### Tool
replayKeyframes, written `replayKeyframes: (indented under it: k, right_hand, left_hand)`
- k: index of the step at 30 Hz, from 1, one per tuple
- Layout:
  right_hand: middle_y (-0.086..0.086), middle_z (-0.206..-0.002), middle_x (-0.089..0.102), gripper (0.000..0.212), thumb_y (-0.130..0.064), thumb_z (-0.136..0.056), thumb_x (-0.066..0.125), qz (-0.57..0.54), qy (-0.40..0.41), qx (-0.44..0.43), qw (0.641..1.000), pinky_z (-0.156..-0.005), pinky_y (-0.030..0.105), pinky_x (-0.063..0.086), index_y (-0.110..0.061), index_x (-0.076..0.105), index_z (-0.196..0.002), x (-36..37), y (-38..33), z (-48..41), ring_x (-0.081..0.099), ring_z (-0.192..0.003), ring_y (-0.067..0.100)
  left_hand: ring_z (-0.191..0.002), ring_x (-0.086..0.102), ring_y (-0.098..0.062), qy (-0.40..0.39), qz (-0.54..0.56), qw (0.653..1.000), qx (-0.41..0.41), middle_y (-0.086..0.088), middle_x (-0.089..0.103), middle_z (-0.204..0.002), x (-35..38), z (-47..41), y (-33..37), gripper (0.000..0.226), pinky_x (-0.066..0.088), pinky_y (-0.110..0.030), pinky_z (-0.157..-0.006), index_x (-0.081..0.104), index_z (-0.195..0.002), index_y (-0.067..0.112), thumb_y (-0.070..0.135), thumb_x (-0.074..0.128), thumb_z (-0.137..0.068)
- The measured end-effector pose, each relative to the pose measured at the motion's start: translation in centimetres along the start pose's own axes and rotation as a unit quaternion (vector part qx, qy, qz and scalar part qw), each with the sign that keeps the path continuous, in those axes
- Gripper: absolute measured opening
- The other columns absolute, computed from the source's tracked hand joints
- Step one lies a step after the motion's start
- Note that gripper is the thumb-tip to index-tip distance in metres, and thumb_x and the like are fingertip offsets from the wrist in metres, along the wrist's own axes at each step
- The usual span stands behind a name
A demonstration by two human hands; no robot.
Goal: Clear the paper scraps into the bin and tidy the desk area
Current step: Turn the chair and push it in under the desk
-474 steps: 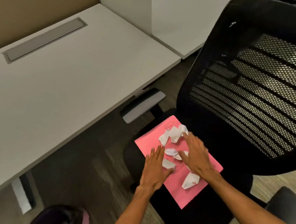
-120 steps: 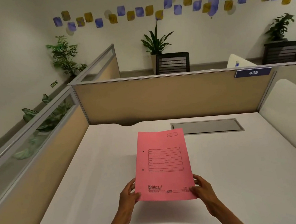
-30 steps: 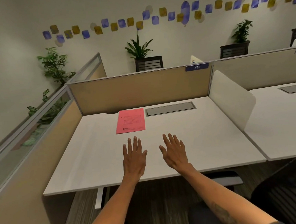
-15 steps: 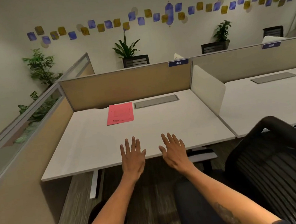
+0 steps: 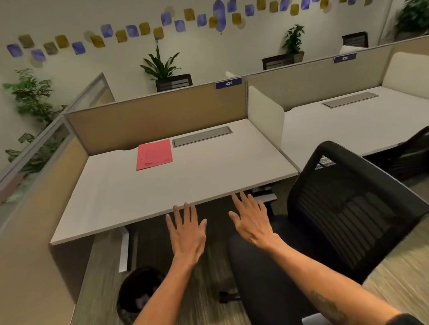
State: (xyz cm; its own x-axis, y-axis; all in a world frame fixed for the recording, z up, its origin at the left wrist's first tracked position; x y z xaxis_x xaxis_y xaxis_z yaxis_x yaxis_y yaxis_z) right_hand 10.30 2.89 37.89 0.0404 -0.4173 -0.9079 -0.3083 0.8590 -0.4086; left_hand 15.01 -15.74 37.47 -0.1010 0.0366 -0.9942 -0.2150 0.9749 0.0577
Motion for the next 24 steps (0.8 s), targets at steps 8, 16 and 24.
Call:
replayKeyframes:
  k: [8, 16, 24]
  right_hand:
    - [0.008, -0.168, 0.012, 0.062, -0.046, -0.105, 0.033, -0.002, 0.026, 0.002, 1.000, -0.124, 0.056, 0.013, -0.024, 0.012, -0.159, -5.1, 5.1, 1.6, 0.010, -0.155, 0.030]
    - [0.007, -0.168, 0.010, 0.062, -0.048, -0.106, 0.031, 0.008, 0.012, -0.024, 1.000, -0.124, 0.054, 0.011, -0.027, 0.010, -0.160, -10.3, 13.9, 3.3, 0.008, -0.155, 0.028]
    - [0.004, -0.169, 0.008, 0.062, -0.048, -0.105, 0.033, -0.001, -0.035, -0.049, 0.998, -0.124, 0.052, 0.007, -0.030, 0.009, -0.160, -15.1, 26.0, 6.3, 0.006, -0.156, 0.025]
  left_hand:
    - [-0.151, -0.018, -0.033, -0.001, -0.003, 1.000, 0.020, -0.005, -0.007, -0.167, -1.6, 0.5, 6.4, 0.067, -0.006, -0.055, -0.124, 0.000, -0.159, 0.018, 0.053, 0.012, -0.103]
    - [-0.153, -0.009, -0.033, -0.003, 0.005, 1.000, 0.006, -0.006, 0.000, -0.167, -1.2, 2.0, 17.3, 0.066, -0.004, -0.052, -0.124, 0.006, -0.159, 0.017, 0.052, 0.014, -0.104]
    - [-0.154, -0.007, -0.033, -0.013, 0.027, 0.999, -0.024, -0.007, 0.002, -0.167, 0.3, 3.9, 31.8, 0.066, -0.003, -0.051, -0.125, 0.007, -0.159, 0.015, 0.051, 0.014, -0.104]
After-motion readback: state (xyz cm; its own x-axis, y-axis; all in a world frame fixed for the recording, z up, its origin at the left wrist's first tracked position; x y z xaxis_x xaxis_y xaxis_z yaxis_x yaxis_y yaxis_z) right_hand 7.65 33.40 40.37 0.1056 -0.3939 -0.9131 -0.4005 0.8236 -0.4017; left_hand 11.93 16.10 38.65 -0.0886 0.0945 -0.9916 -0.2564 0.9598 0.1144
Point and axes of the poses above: each hand's wrist, its own z-axis away from the middle knuckle, its own x-axis out of the palm, y = z × x, the point moved 10 cm from there along -z, towards the middle knuckle
